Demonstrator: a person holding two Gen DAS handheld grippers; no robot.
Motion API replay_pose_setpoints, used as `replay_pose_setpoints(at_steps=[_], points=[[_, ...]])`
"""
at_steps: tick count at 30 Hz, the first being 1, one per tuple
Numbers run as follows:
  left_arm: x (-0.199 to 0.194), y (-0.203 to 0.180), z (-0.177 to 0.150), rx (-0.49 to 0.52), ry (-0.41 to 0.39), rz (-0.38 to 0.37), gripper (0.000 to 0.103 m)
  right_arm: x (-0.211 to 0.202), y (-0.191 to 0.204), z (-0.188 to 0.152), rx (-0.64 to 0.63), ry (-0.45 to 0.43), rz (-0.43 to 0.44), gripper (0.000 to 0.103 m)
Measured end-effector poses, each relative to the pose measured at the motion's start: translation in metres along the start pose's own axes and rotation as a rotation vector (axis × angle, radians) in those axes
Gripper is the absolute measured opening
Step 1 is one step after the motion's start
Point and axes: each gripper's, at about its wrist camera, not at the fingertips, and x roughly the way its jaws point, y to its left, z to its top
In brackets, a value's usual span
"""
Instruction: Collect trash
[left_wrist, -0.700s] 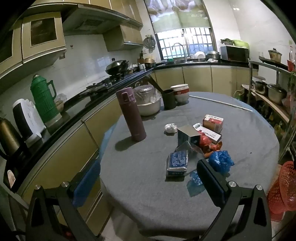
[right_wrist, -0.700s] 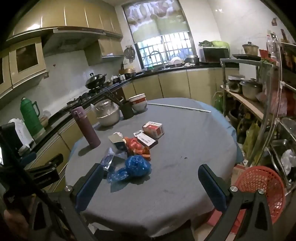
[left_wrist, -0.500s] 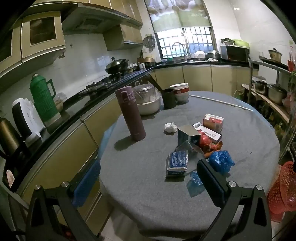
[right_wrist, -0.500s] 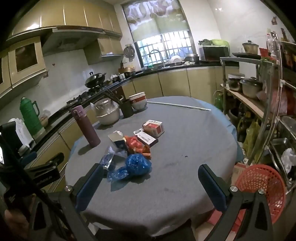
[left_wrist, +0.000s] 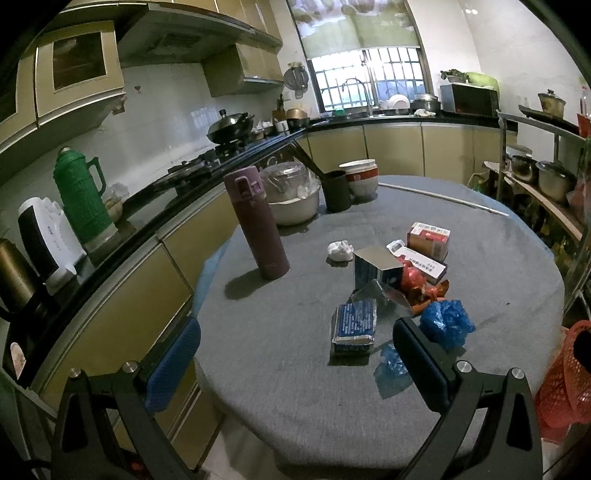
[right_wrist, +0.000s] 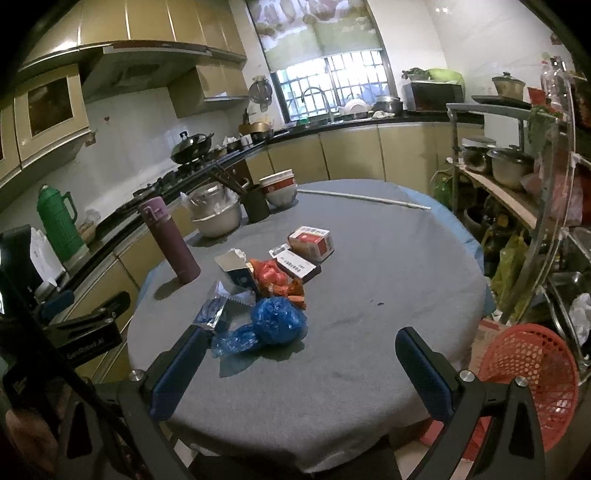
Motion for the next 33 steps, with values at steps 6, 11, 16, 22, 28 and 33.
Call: replay_pose_setpoints(at_steps=[6,11,16,22,28,33], points=[[0.007,-0.002,-0.003,0.005,0.005,-0.003,0.103,0.011,0.003,-0.002,-0.004,0.021,0.01,0.103],[0.012,-0.001,-0.002,0.003,0.008,-0.004,0.103,0.017,0.007,-0.002,0.009,0.038,0.025,0.103],[0.018,0.0,-0.003,0.007,0.018,-0.006,0.103,0.024,0.009,-0.002,0.001,0.043,0.026,0.103],[0.023,0.001,-0.004,0.017,0.015,0.006,0.103,0.031,0.012,-0.003,-0.01,0.05,0.029,0.103],[0.028,0.001,-0.006,0.025,0.036,0.006,0.103,0.035,0.014,-0.002,-0.011,0.055,0.038,0.103],[0.032,0.001,-0.006,0.034,0.052,0.011,0.103,0.038,0.016,-0.002,-0.009,0.054,0.051,0.103]])
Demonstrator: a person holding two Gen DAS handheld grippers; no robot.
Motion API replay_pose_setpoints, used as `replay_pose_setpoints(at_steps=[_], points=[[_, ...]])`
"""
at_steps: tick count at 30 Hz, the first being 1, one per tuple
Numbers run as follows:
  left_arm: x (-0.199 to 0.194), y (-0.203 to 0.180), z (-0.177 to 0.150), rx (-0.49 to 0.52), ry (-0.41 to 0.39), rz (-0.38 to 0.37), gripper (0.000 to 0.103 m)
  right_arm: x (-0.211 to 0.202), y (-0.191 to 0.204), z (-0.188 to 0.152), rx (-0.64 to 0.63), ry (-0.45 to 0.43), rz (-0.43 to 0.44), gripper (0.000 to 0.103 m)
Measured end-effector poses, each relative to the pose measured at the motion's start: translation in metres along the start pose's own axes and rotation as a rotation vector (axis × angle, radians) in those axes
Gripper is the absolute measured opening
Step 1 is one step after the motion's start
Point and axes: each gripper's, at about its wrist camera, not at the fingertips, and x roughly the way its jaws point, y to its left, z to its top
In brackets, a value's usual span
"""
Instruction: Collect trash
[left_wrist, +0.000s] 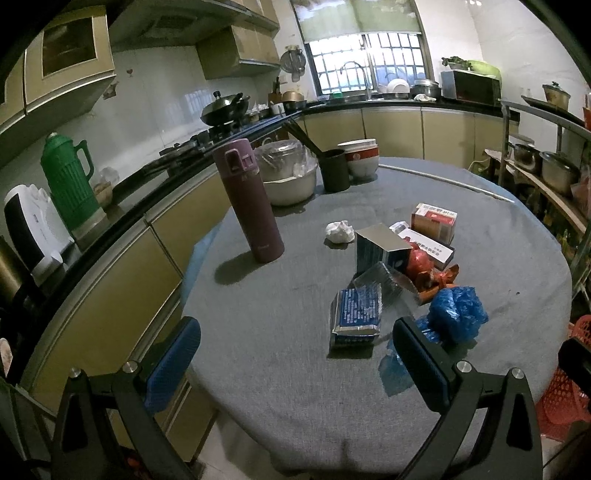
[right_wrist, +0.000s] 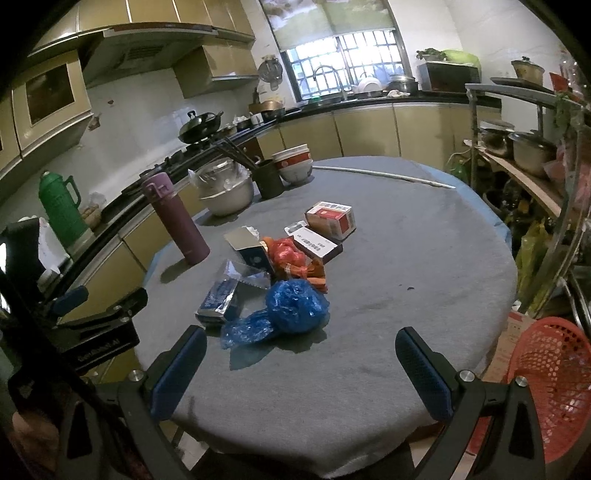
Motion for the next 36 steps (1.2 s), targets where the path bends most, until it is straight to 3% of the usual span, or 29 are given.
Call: replay_pose_setpoints(at_steps=[30,36], points=[[0.013,-0.001,-0.003,-0.009,0.017,-0.006,0.103,0.013,0.004,0.003,0.007,0.017,0.03,0.103],[0.038,0.009,-0.01,-0.068,0.123,-0.084,0.103,0.035,-0.01,0.009,0.052,0.038,0.082,0.101]])
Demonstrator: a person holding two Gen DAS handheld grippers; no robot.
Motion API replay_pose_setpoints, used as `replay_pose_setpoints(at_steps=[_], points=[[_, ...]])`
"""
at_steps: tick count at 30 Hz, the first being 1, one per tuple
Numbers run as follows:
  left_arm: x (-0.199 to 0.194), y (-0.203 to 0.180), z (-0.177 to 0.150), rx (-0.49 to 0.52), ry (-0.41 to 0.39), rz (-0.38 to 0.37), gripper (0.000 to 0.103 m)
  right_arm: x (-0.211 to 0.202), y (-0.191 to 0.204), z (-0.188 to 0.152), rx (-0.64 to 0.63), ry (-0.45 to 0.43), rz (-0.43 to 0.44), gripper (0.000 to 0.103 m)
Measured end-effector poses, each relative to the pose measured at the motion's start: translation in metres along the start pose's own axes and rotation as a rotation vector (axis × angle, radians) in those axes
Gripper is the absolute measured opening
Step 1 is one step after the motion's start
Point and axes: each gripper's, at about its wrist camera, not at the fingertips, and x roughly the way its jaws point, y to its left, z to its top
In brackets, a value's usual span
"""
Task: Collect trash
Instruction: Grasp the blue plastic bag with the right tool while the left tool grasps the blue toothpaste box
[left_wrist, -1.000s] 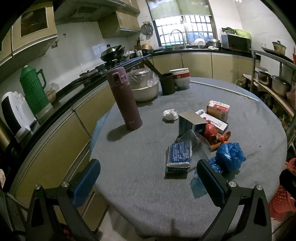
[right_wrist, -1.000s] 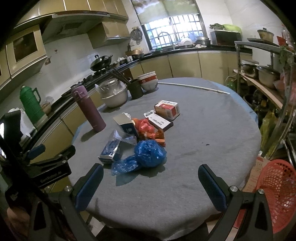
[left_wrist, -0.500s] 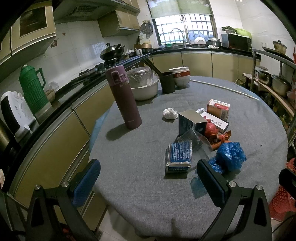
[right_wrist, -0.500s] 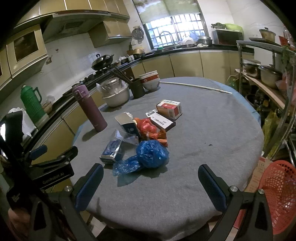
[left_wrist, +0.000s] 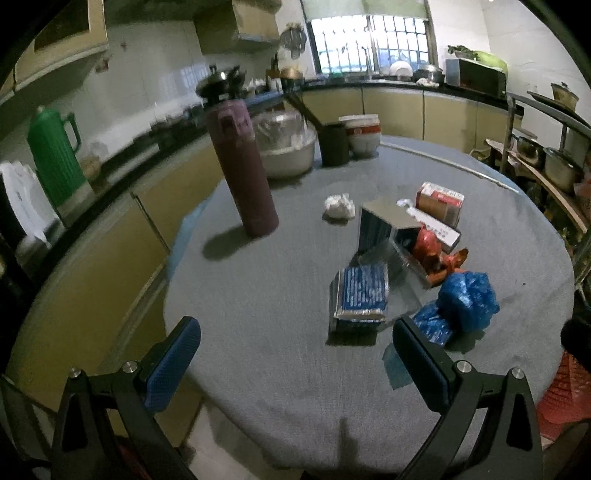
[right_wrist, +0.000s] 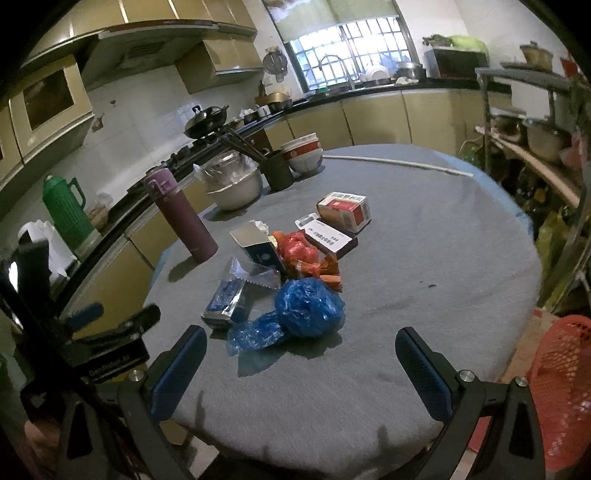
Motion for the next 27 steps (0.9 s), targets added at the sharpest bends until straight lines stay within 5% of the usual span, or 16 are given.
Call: replay_pose_setpoints(at_steps=[7,15,27], points=[[0.031,0.016,-0.004,-0.079,0.106,-0.102,0.103,0.057,-0.023,0.011,0.117,0.08,0.118,0.09],[0.044,0.001,-0.006,-0.072,0.19,-0.278,0.103,0.137,-0.033,0.01,0.168,0.22,0.127,0.066],[0.102,-0.002,0.014,-0.077,0.294,-0.292,0.103,0.11,-0.054,0.006,0.203,0.168,0.142,0.059]])
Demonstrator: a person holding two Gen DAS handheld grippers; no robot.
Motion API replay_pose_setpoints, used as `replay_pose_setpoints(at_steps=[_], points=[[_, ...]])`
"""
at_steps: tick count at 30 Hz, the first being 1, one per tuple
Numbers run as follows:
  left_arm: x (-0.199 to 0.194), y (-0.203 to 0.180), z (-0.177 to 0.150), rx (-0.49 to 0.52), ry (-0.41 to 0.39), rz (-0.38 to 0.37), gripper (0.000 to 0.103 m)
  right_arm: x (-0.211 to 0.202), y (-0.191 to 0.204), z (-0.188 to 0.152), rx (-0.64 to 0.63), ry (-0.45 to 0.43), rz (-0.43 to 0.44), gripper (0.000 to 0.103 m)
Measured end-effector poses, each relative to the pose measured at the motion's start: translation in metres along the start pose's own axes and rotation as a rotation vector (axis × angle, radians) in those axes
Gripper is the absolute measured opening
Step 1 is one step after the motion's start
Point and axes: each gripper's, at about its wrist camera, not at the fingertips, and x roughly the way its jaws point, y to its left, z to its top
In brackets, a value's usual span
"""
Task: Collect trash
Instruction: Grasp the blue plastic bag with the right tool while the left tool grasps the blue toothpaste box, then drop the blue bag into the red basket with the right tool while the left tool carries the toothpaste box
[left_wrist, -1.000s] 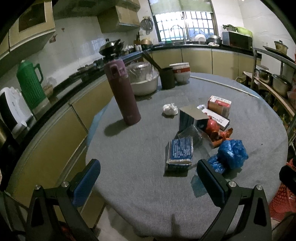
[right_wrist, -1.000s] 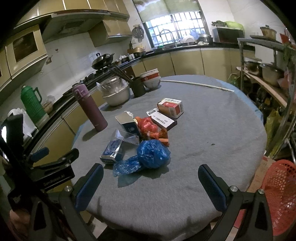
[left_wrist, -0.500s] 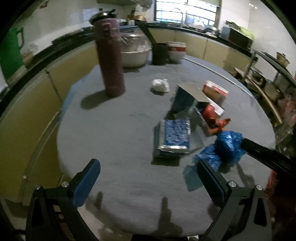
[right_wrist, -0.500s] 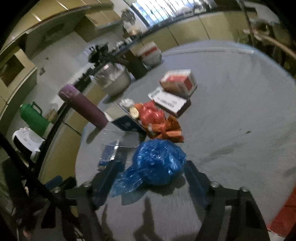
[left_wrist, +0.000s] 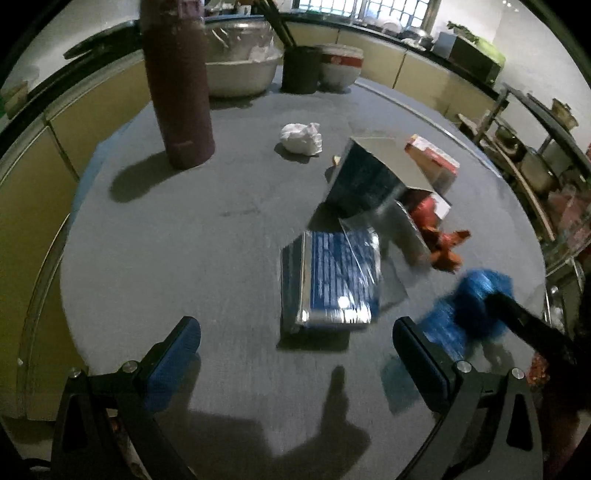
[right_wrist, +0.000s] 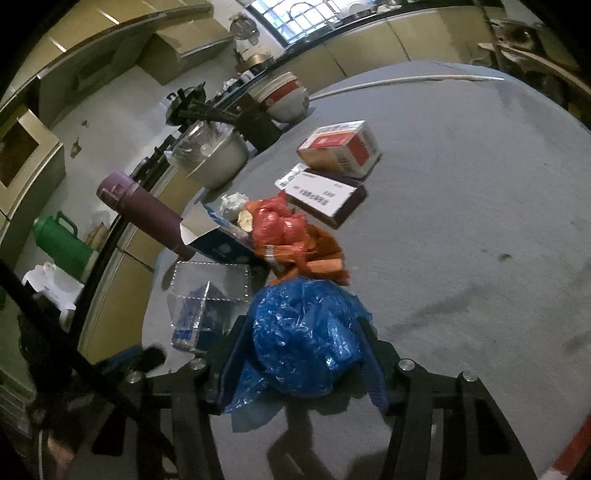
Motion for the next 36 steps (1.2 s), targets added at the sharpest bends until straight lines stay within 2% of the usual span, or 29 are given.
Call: replay_pose_setpoints(at_steps=[5,7,10,11,13,14,16,17,21,25,28,33,36], points=[[0.025,-0.015,0.015,0.017,0.047,-0.018,0.103,-0.024,-0.011,-0.009,-0.014,-0.031,-0.026,0.059],[0.034,-0.02,0.016,0.031,0.062,0.004,0.103,-0.035,-0.017,-0.012,-0.003,-0.044,-0.023,0.059],[0.045,-0.017,0.014,0.012,0.089,-0.015,0.102,-0.05,-0.025,-0.017,0.01,-0.067,-0.028,0.059],[0.049,-0.015,0.013,0.007,0.097,-0.009,0.1,-0.055,-0.028,-0.018,0.015,-0.073,-0.032,0.059],[0.053,-0.012,0.008,0.005,0.111,-0.015,0.082,-0.063,-0.034,-0.02,0.026,-0.086,-0.038,0.059],[0.053,-0.012,0.006,0.016,0.099,-0.002,0.081,-0.065,-0.037,-0.02,0.033,-0.09,-0.04,0.059],[0.052,-0.014,0.003,0.047,0.078,0.029,0.064,-0.068,-0.043,-0.021,0.052,-0.096,-0.043,0.059],[0.051,-0.013,0.002,0.053,0.072,0.032,0.062,-0.069,-0.046,-0.021,0.064,-0.1,-0.041,0.059],[0.046,-0.004,0.002,0.038,0.07,0.009,0.062,-0.075,-0.049,-0.021,0.065,-0.117,-0.044,0.059],[0.029,0.001,-0.006,0.058,0.032,0.037,0.062,-0.083,-0.046,-0.021,0.041,-0.14,-0.05,0.059],[0.016,0.001,-0.016,0.087,0.025,0.086,0.062,-0.096,-0.047,-0.02,0.035,-0.176,-0.046,0.059],[-0.007,0.01,-0.03,0.077,0.011,0.135,0.062,-0.126,-0.062,-0.016,0.062,-0.252,-0.061,0.059],[-0.026,0.0,-0.036,0.093,-0.036,0.15,0.062,-0.147,-0.077,-0.016,0.084,-0.298,-0.089,0.059]])
